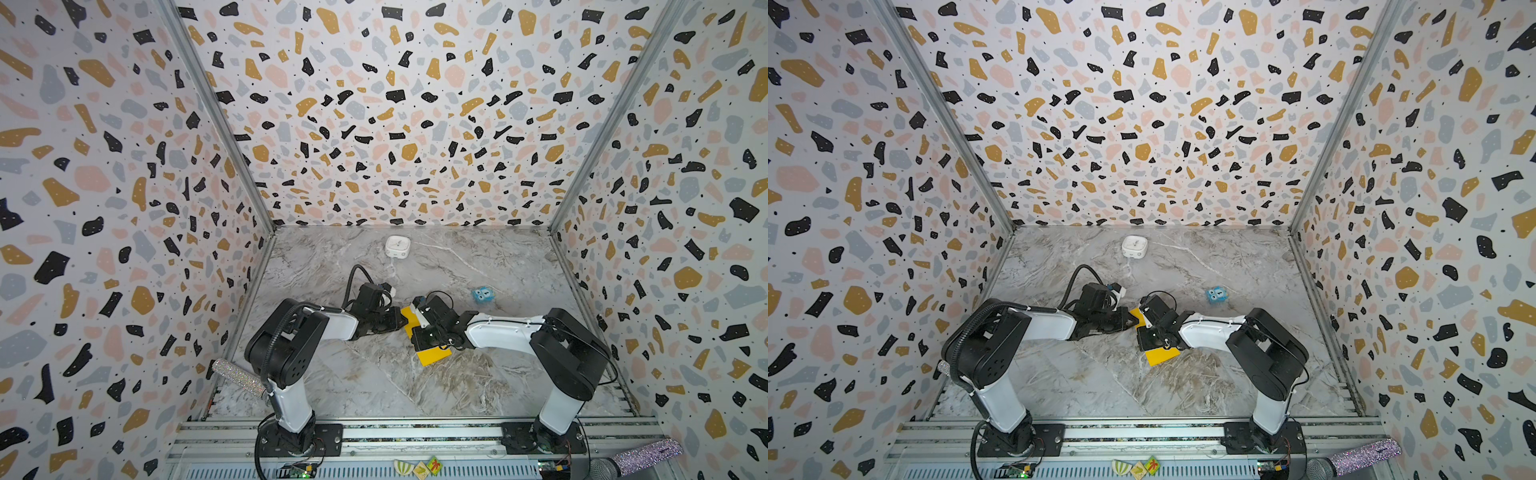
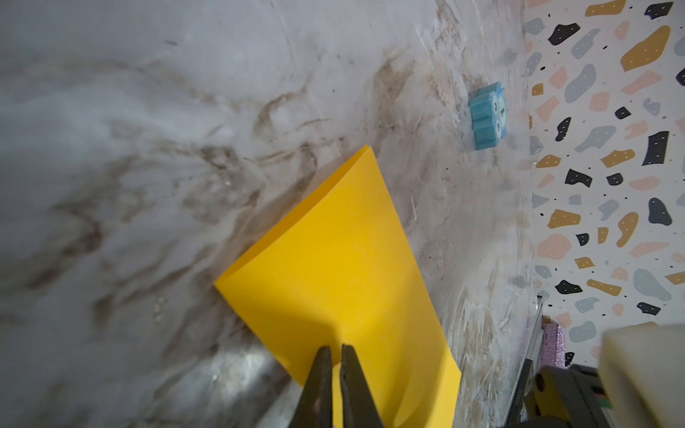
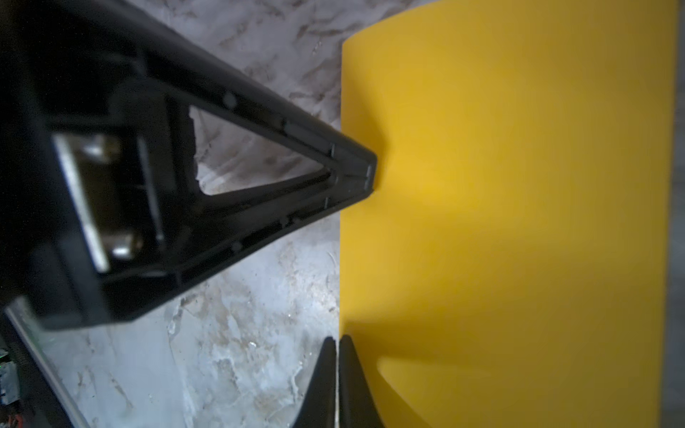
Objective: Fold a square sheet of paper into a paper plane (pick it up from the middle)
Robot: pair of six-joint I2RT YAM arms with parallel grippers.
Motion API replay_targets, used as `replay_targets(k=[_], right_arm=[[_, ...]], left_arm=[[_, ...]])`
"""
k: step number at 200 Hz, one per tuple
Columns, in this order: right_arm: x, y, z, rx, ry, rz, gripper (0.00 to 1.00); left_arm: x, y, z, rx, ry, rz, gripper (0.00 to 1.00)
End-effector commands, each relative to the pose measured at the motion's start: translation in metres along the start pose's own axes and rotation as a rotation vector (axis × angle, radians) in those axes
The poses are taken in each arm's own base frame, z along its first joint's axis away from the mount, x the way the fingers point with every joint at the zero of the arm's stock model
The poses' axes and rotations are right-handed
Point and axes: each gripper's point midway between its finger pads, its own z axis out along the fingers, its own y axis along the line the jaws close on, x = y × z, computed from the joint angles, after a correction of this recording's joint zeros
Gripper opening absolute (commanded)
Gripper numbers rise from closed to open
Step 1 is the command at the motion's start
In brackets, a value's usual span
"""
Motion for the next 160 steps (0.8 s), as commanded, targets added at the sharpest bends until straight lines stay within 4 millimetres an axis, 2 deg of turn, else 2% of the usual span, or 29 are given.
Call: replay_targets(k=[1,95,160], right_arm=[[-0.014,0.01,-0.007,-0.017,-0.028,-0.022,0.08],[-0.012,-0.002,0.001,0.054,0.013,-0.066,0.08],[0.006,-0.013,0.011,0.107,0.081,-0.089,0.09]], left_arm=[[-0.007,0.0,0.004,-0.01,-0.012,0.036,0.08],[0.006,0.018,0.007,-0.067,0.017,0.028,0.07],[0.006,0.022,0.007,-0.085,0.012,0.017,0.06]])
